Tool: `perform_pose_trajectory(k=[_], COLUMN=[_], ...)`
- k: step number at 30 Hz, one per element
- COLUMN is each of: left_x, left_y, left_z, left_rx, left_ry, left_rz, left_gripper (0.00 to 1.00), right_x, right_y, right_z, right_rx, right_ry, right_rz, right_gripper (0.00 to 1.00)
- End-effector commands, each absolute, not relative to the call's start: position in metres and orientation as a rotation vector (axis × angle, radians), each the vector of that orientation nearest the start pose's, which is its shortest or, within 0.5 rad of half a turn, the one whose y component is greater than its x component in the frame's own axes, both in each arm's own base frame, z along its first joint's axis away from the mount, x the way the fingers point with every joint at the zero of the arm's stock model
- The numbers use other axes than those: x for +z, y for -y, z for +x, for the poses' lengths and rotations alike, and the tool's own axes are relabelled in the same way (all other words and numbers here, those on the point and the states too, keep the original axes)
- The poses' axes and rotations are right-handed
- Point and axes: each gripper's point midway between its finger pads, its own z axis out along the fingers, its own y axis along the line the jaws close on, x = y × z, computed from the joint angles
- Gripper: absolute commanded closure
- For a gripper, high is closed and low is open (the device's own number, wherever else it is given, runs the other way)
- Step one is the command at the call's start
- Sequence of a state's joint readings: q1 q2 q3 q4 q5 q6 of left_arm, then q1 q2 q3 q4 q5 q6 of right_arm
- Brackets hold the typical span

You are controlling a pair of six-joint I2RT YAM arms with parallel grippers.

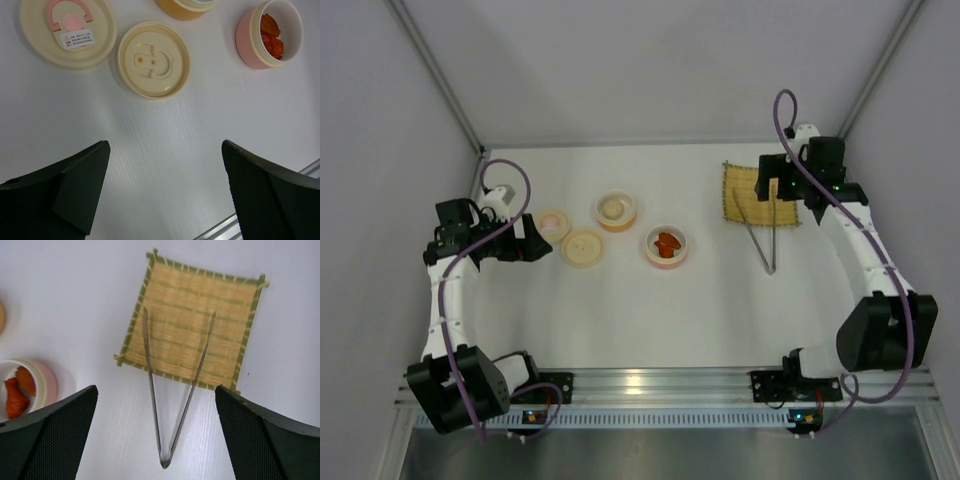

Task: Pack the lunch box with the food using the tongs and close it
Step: Place the clamp on the plate, then pick up the box lid from the center of the board.

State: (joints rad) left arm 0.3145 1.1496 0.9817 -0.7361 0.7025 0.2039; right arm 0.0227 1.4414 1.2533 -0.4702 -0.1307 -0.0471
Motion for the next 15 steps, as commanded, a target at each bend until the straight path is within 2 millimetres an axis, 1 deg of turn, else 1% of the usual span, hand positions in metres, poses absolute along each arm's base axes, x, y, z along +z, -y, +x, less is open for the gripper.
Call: perform_pose_trajectory(k=[1,2,3,5,6,7,8,9,10,13,15], left_x=[0.196,0.193,0.189,0.180,0.177,0.173,0.171,0.169,0.166,0.157,0.151], left_y=[0.019,0.018,0.017,0.014,0.013,0.011,0.010,0.010,0.008,0.003,-0.002], left_z=[0.284,0.284,0.283,0.281,0.280,0.281,0.281,0.281,0.282,0.286,0.292], left_rx=[-0.577,-0.572,-0.569,-0.555,-0.546,-0.539,-0.537,-0.534,-0.529,-0.519,-0.501], left_ry=[-2.239,-2.252,-2.266,-2.296,-2.303,-2.314,-2.322,-2.327,-2.336,-2.369,-2.387], left_rz=[0.214,0.210,0.210,0.205,0.217,0.216,0.218,0.230,0.225,0.198,0.156], left_gripper=[0.02,0.02,0.02,0.02,0.02,0.02,0.02,0.02,0.02,0.02,0.02], right_x=[0.268,0.270,0.269,0.260,0.257,0.243,0.237,0.233,0.219,0.204,0.200], right_y=[-0.042,-0.044,-0.051,-0.059,-0.067,-0.071,-0.077,-0.087,-0.090,-0.102,-0.111], right_z=[0.394,0.392,0.386,0.378,0.372,0.365,0.360,0.354,0.349,0.341,0.338], right_rx=[0.207,0.211,0.244,0.277,0.322,0.348,0.369,0.389,0.394,0.396,0.403], right_ry=[-2.080,-2.079,-2.090,-2.114,-2.113,-2.141,-2.148,-2.148,-2.176,-2.192,-2.194], right_rz=[-0.231,-0.238,-0.270,-0.327,-0.366,-0.381,-0.402,-0.442,-0.453,-0.498,-0.527], right_gripper=[0.01,0.01,0.01,0.01,0.01,0.01,0.01,0.01,0.01,0.01,0.01])
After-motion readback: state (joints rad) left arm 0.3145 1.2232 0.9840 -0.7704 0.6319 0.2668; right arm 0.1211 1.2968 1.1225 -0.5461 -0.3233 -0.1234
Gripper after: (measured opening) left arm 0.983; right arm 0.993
